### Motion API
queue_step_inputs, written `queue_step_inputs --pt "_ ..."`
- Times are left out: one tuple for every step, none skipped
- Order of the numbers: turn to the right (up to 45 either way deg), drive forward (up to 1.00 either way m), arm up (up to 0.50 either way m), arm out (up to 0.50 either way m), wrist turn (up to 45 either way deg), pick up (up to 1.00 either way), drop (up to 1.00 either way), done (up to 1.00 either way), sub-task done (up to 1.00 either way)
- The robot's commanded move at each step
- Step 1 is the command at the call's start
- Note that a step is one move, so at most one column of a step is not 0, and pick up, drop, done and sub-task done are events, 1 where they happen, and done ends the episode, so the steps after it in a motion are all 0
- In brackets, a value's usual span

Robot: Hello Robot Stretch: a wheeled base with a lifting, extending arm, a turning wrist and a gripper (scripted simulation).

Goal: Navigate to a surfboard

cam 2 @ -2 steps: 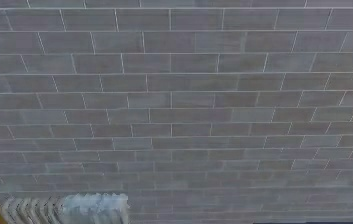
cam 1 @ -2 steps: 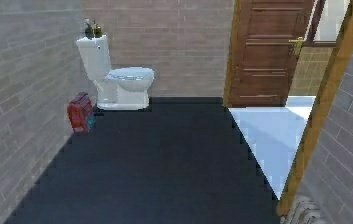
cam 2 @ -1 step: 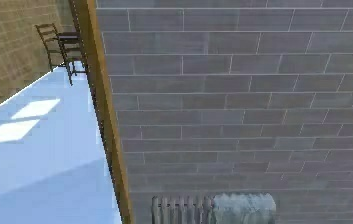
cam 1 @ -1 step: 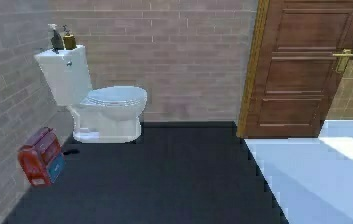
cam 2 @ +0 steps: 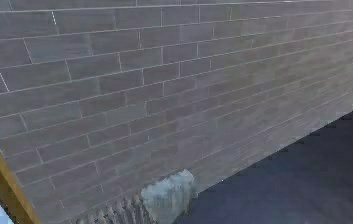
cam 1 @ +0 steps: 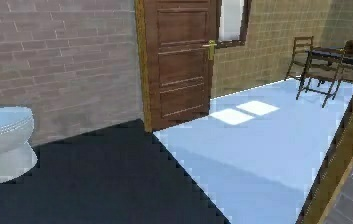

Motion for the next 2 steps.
queue_step_inputs --pt "0.0 1.0 0.0 0.0 0.0 0.0 0.0 0.0 0.0" --pt "45.0 0.0 0.0 0.0 0.0 0.0 0.0 0.0 0.0"
